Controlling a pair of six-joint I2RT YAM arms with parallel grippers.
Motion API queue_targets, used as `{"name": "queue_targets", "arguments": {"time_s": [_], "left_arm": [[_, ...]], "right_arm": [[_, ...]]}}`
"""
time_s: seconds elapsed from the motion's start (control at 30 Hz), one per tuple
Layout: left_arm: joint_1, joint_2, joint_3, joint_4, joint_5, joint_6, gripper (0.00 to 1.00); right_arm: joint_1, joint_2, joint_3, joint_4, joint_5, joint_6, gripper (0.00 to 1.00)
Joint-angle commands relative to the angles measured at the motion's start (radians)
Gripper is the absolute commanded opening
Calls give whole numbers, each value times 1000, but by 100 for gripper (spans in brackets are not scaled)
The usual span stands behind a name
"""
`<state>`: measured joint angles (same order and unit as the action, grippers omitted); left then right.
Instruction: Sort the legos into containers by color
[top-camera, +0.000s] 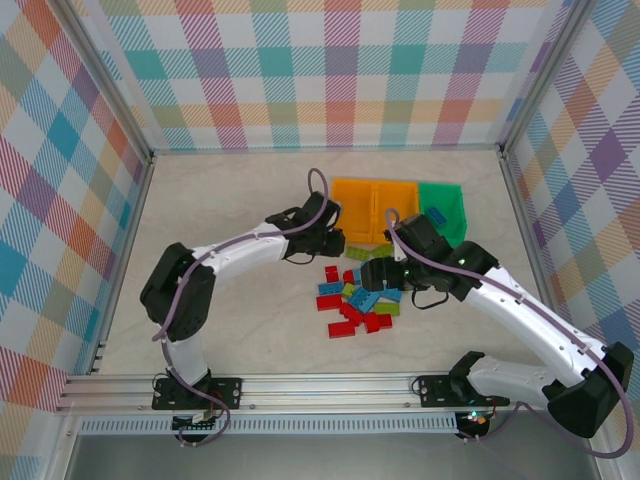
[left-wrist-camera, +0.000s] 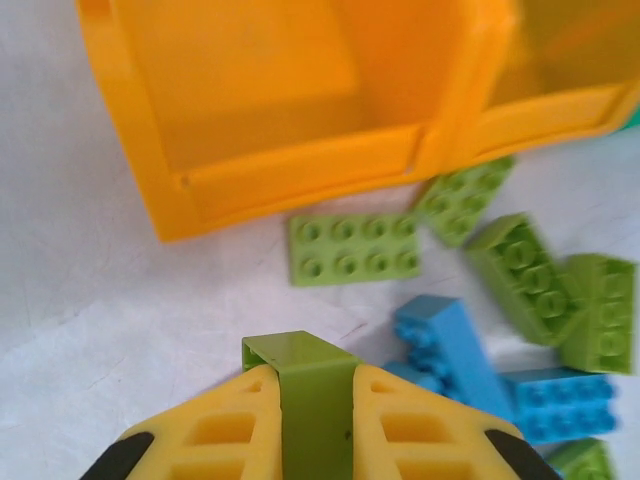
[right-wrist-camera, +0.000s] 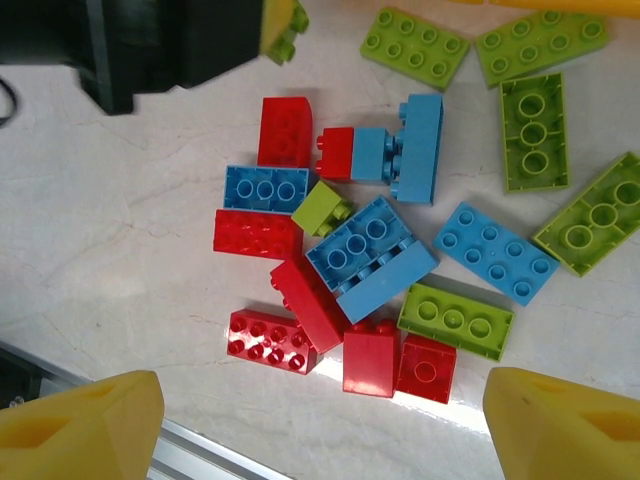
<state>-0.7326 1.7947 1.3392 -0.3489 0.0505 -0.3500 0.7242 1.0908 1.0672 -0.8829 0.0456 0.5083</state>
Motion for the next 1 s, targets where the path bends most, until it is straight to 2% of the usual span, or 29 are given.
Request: {"name": "queue_targets", "arguments": {"time_s": [0.0,0.13,0.27,0.5,0.57,0.67,0.8,0.97], "left_arm": [[-10,-20,83,41,-75,20,13],[-2,98,225,47,-211,64,12],[24,236,357,62,-167,65,13],[45,348,496,104,-165,64,31],[47,340,506,98,-164,66,34],[46,306,493,102,-155,72,45],[45,210,431,115,-136,86,46],[23,-49,227,163,-77,151,45]], "right_arm": [[4,-44,13,36,30,-8,84],[4,-83,-3,41,47,3,85],[4,-108,-10,17,64,13,85],[3,-157,-24,-12,82,32,85],[4,-168,-33,-12,89,39,85],[4,-174,-46,-9,110,50,85],[3,-147,-48,-15,143,51,85],[0,-71,-46,-19,174,35,85]]}}
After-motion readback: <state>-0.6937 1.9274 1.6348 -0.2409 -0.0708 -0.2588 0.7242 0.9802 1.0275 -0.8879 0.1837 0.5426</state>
